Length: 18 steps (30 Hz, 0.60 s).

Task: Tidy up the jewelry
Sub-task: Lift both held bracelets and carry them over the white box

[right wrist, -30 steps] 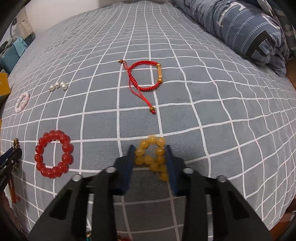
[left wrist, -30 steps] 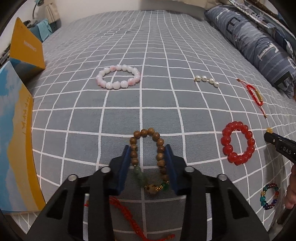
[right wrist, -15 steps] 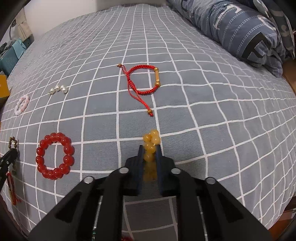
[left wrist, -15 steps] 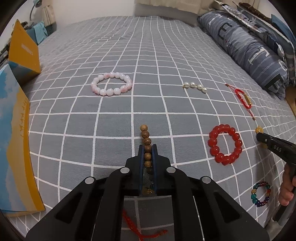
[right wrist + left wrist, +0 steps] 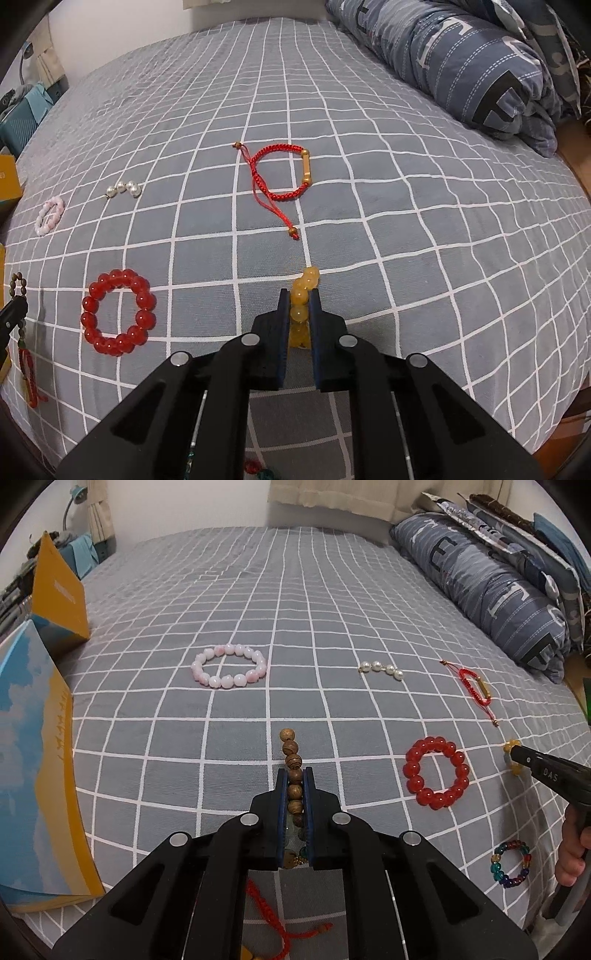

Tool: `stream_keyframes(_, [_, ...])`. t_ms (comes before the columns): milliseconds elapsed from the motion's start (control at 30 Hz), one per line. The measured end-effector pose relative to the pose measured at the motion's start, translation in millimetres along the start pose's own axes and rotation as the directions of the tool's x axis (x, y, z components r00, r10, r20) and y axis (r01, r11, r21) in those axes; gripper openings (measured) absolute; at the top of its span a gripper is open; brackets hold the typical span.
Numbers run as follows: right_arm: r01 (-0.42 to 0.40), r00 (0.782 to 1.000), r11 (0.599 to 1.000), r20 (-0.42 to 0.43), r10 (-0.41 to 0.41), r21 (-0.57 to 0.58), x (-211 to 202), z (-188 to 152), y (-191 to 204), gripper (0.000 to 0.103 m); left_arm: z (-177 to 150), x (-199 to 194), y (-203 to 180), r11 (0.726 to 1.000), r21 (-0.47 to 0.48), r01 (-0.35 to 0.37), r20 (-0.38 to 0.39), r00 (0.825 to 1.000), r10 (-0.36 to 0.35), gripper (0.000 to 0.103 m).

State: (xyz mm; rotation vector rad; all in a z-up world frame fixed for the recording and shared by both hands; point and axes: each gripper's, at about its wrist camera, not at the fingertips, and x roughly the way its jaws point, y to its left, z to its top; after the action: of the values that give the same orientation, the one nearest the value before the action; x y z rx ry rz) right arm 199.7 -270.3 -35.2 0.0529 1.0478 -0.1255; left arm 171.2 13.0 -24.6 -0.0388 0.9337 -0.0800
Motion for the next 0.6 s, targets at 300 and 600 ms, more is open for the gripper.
stream_keyframes(300, [-0.005, 0.999, 1.000, 0.035, 0.005, -0.005, -18.5, -3.3, 5.9, 0.009, -2.1, -16.6, 0.2, 1.000, 0.007, 0.004, 0.024, 1.000, -0.004, 0.007])
stream_keyframes(600, [-0.007, 0.998, 1.000, 0.067, 0.008, -0.010, -39.5, -6.9, 10.0, 0.009, -2.8, -37.5, -0.2, 1.000, 0.012, 0.007, 0.055, 0.998, -0.007, 0.007])
